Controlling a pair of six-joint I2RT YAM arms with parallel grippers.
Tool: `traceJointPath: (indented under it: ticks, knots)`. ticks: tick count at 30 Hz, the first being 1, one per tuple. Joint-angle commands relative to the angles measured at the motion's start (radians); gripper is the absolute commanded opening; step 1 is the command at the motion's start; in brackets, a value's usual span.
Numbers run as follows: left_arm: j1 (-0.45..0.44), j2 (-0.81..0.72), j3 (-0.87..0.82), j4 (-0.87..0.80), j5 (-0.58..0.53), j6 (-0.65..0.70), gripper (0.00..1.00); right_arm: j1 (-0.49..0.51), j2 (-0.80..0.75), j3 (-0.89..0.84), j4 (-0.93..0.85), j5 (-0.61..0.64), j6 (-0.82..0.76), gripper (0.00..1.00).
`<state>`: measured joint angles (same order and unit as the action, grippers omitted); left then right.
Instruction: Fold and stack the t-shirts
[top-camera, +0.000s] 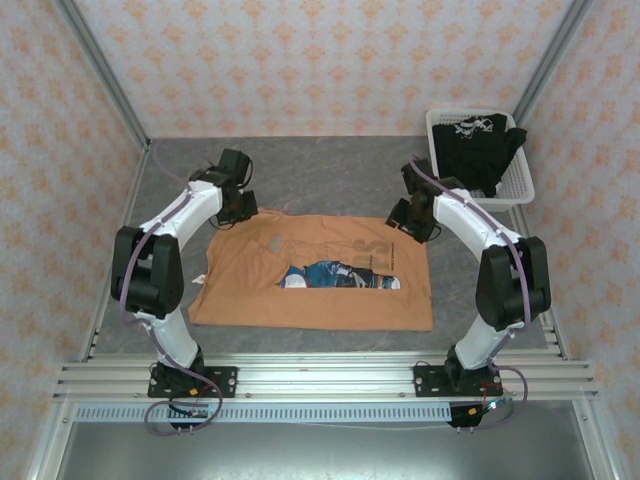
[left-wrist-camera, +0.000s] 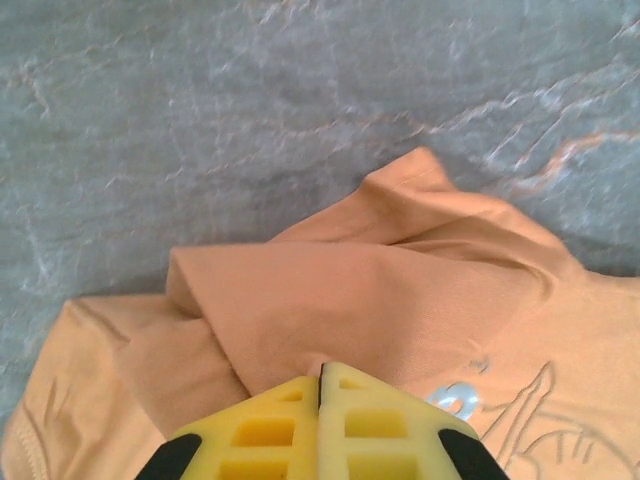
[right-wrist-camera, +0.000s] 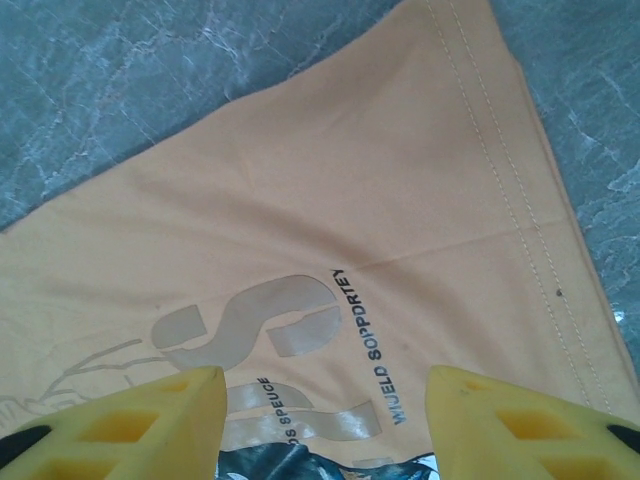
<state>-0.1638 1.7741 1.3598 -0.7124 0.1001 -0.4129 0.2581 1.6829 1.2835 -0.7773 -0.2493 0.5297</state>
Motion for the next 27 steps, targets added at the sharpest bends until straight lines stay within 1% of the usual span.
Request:
traceJointPath:
  ticks: [1,4,9,16,18,23,27]
  knots:
    - [-0.008,-0.052,-0.075,0.006,0.002,0.023,0.0,-0.005,0.002,0.01,-0.002,0.071,-0.013,0.55]
    - [-0.017,-0.085,-0.125,0.023,0.028,0.023,0.0,-0.005,0.03,0.043,0.0,0.147,-0.026,0.55]
    - [-0.03,-0.102,-0.174,0.029,0.02,0.019,0.0,-0.006,0.132,0.136,-0.036,0.314,-0.05,0.55]
    - [-0.03,-0.111,-0.173,0.025,-0.027,-0.007,0.0,-0.018,0.302,0.25,-0.071,0.453,-0.088,0.5]
    - [-0.031,-0.11,-0.164,0.024,-0.037,-0.012,0.0,-0.026,0.342,0.268,-0.075,0.468,-0.092,0.5]
    - [-0.03,-0.096,-0.135,0.012,-0.052,-0.017,0.0,-0.042,0.41,0.316,-0.049,0.428,-0.123,0.5]
    - [-0.028,-0.086,-0.117,0.002,-0.074,-0.018,0.0,-0.042,0.466,0.358,-0.07,0.421,-0.127,0.5]
